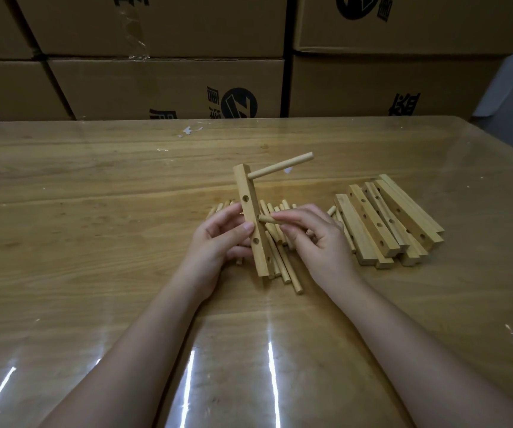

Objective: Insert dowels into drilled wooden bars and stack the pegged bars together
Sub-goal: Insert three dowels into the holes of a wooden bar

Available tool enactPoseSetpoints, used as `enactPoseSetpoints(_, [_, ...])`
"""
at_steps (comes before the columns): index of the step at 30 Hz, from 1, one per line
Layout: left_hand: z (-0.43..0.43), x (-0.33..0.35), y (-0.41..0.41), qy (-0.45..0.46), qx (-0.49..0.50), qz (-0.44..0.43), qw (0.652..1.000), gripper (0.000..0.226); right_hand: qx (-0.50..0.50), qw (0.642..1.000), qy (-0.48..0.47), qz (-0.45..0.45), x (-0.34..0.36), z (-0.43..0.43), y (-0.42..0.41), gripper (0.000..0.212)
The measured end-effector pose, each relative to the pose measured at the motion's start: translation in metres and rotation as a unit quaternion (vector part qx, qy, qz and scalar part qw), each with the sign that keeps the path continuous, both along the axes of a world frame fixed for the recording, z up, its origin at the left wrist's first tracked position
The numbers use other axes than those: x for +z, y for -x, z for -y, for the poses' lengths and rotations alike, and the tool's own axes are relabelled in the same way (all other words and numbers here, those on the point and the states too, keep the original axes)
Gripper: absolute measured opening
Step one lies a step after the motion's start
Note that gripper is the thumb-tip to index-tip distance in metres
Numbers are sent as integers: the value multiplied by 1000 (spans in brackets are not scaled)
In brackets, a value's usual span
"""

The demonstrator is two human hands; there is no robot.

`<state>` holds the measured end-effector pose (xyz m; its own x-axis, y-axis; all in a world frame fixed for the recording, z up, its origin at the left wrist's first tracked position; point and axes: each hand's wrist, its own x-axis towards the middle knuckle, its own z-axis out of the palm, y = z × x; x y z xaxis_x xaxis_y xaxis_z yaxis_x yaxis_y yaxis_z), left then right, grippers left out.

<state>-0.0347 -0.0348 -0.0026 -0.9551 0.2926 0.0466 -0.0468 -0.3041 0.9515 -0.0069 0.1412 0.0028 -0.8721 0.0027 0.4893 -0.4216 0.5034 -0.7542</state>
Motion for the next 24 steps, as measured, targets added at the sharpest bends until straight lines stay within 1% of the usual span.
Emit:
enactPoseSetpoints(7, [0, -1, 2, 15, 3, -3, 1000, 54, -67, 992, -93, -61, 3, 1, -2, 21])
enactPoseSetpoints(12, [0, 0, 2, 24, -4, -5, 1000, 42, -101, 976, -152, -116, 5, 1, -5, 20])
enactPoseSetpoints(17, [0, 0, 2, 27, -5, 0, 1000, 42, -132, 955, -212, -158, 5, 3, -6, 23])
enactPoseSetpoints(20, [1, -1, 2, 28, -10, 2, 1000, 40, -135, 952, -218, -170, 5, 2, -6, 25])
enactPoseSetpoints(24, [2, -2, 3, 22, -17, 3, 1000, 39, -130, 956, -204, -169, 6, 3, -7, 24])
